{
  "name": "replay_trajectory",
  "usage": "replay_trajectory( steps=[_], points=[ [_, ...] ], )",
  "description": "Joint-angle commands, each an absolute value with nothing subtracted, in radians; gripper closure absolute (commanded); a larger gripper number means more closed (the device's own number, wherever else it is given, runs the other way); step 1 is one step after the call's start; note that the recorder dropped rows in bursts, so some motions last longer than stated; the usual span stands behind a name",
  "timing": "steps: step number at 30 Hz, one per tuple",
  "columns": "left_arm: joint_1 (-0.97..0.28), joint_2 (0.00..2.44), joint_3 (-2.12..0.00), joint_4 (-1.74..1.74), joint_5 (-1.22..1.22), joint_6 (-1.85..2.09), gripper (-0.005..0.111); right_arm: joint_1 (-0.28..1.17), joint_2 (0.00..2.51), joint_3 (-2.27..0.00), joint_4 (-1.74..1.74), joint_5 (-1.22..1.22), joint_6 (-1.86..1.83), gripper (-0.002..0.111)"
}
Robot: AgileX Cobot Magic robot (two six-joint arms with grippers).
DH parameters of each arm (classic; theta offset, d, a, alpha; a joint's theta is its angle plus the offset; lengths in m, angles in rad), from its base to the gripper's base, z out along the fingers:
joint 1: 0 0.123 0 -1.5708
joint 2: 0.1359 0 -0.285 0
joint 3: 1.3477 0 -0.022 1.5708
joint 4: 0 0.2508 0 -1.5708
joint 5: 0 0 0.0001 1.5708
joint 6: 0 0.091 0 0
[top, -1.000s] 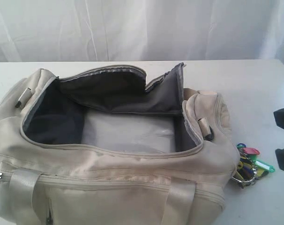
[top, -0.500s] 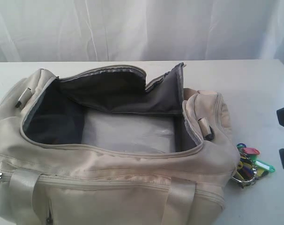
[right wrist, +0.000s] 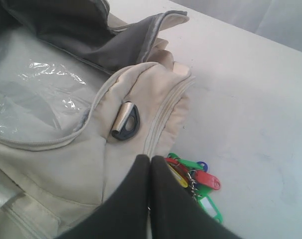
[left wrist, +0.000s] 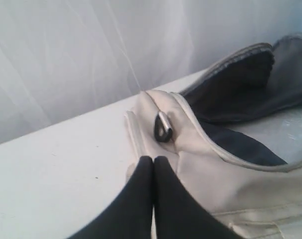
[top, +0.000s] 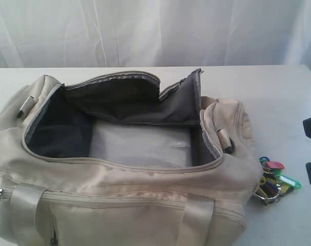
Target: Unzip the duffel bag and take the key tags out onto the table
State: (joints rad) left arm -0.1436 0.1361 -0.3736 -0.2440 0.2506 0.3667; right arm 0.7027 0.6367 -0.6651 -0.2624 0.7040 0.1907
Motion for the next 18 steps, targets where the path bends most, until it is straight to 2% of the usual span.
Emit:
replay_trajectory(
  steps=[1,5,18],
  points=[
    [-0.065,0.046,-0.37,-0.254,0.255,0.366,0.107,0.698,0.63,-0.661,-0.26,0.701,0.188,0.108],
    [0.0,0.0,-0.37,-0.254,0.255,0.366,0.107,0.698,0.63,-0.661,-0.26,0.701,0.188,0.108],
    [-0.033,0.0,-0.37,-0.254,0.254,0.366,0.107,0.698,0.63,-0.661,-0.262,0.701,0.188,0.108]
  ],
)
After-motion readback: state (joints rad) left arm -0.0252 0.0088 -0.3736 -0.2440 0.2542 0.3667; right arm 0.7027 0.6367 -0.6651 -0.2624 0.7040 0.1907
